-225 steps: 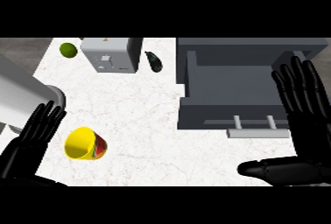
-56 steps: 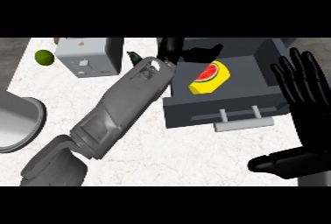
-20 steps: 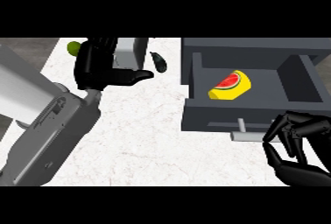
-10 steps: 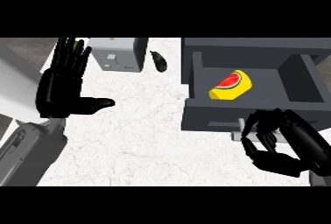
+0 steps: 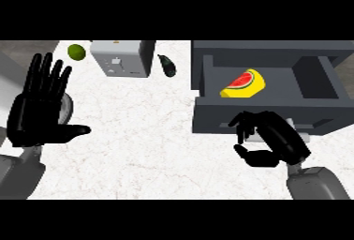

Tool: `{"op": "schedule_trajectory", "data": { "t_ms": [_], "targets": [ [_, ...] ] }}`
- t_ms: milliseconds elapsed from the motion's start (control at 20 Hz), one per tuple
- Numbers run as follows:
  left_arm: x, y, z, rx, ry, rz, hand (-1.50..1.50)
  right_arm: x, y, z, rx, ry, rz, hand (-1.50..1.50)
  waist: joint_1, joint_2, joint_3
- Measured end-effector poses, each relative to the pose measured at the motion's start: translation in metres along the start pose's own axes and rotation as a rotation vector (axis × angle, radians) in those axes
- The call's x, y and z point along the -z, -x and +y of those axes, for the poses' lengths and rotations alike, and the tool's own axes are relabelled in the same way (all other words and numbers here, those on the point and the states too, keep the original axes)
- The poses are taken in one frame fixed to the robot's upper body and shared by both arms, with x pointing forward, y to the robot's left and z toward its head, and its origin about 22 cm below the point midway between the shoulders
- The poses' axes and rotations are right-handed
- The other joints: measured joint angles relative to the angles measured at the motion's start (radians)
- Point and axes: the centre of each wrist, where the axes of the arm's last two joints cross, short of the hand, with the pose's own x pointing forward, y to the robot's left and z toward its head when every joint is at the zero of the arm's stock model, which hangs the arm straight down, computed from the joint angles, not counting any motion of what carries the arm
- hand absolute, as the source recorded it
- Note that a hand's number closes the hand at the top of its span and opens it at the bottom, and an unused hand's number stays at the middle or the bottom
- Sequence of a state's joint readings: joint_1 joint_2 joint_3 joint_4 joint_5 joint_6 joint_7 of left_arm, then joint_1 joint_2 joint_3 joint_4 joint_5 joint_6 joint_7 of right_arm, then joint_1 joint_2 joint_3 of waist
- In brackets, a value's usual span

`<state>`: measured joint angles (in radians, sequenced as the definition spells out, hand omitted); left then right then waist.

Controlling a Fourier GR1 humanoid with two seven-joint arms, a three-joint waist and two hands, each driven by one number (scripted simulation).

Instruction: Pick up the cup, place it into the drawer and close the drawer

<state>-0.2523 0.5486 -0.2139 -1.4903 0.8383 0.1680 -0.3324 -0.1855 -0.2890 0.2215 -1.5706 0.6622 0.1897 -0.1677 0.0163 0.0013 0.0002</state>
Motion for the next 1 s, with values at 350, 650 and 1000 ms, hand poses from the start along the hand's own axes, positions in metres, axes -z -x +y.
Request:
{"op": "schedule_trajectory", "data": {
  "t_ms": [350, 650, 1000],
  "targets": [
    [-0.019, -0.001, 0.027, 0.002, -0.003, -0.003, -1.5, 0.031, 0.031, 0.026, -0.085, -0.067, 0.066, -1.5, -0.003, 0.001, 0.0],
    [-0.029, 0.001, 0.049, -0.009, -0.004, -0.002, -1.5, 0.057, 0.063, 0.036, -0.078, -0.093, 0.093, -1.5, 0.0, 0.002, 0.0],
    [-0.034, 0.004, 0.058, -0.022, 0.009, -0.003, -1.5, 0.09, 0.087, 0.019, -0.027, -0.099, 0.093, -1.5, 0.011, 0.003, -0.001]
  ]
}}
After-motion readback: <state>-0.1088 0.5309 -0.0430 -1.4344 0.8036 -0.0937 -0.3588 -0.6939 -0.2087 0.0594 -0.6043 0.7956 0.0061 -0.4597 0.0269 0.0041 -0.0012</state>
